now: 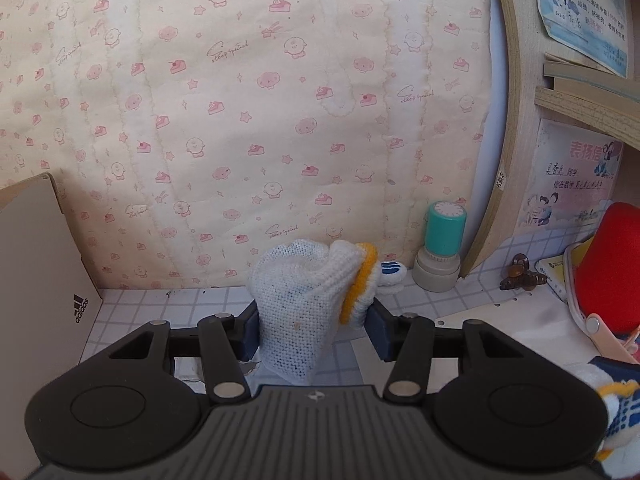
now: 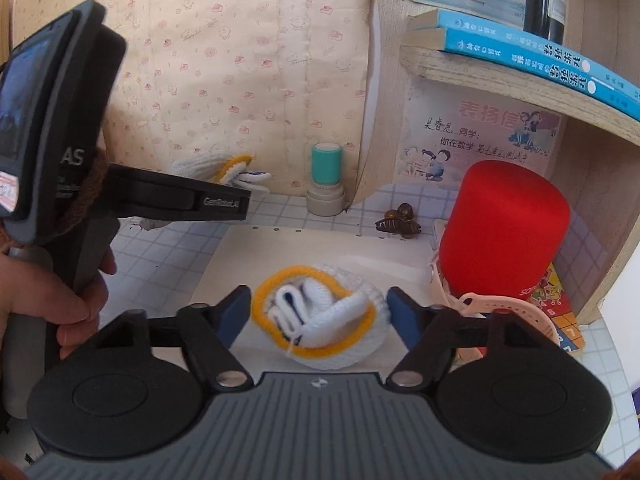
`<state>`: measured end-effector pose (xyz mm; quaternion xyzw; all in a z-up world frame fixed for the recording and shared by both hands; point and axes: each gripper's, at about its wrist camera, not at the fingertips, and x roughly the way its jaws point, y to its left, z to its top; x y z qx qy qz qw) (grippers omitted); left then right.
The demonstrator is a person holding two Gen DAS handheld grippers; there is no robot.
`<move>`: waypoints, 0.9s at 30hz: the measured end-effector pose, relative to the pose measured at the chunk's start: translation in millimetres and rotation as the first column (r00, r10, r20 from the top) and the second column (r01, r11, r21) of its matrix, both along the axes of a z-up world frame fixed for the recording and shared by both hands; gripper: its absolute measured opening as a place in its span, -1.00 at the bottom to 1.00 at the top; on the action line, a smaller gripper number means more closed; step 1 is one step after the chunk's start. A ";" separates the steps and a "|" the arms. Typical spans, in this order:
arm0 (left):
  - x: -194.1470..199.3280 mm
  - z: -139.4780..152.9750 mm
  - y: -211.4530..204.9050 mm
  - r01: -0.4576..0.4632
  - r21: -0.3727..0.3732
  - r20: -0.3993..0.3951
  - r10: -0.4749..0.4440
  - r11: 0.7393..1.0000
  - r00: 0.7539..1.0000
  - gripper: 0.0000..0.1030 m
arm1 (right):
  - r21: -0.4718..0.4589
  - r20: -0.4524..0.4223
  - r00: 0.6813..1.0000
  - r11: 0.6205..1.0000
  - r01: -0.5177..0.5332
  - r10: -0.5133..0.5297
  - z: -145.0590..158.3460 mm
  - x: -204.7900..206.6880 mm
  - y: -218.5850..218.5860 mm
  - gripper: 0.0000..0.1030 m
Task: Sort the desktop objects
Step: 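Grasp a white glove with the left tool while the right tool grasps the rolled glove pair, then lift both gloves and carry them over the shoebox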
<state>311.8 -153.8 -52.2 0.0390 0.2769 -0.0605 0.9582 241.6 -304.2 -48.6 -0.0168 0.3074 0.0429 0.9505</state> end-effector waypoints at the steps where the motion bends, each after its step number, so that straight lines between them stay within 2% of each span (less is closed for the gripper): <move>1: -1.8 1.9 -7.6 0.000 -0.005 -0.001 0.000 1.000 1.000 0.07 | 0.011 -0.001 1.000 1.000 0.005 -0.005 0.0 0.1 -1.5 0.15; 6: -17.8 9.8 -6.0 0.001 -0.020 0.012 -0.001 1.000 1.000 0.07 | 0.031 0.018 0.999 0.999 0.032 -0.033 5.8 -10.1 -3.8 0.02; 16: -60.3 33.2 20.4 -0.001 -0.040 0.074 0.004 0.999 0.997 0.07 | 0.015 0.101 0.995 1.000 0.013 -0.015 38.5 -53.6 16.7 0.02; 27: -109.6 55.3 48.8 -0.055 -0.042 0.128 0.060 0.998 0.990 0.07 | 0.011 0.157 0.987 1.000 -0.012 0.010 69.3 -97.1 36.9 0.02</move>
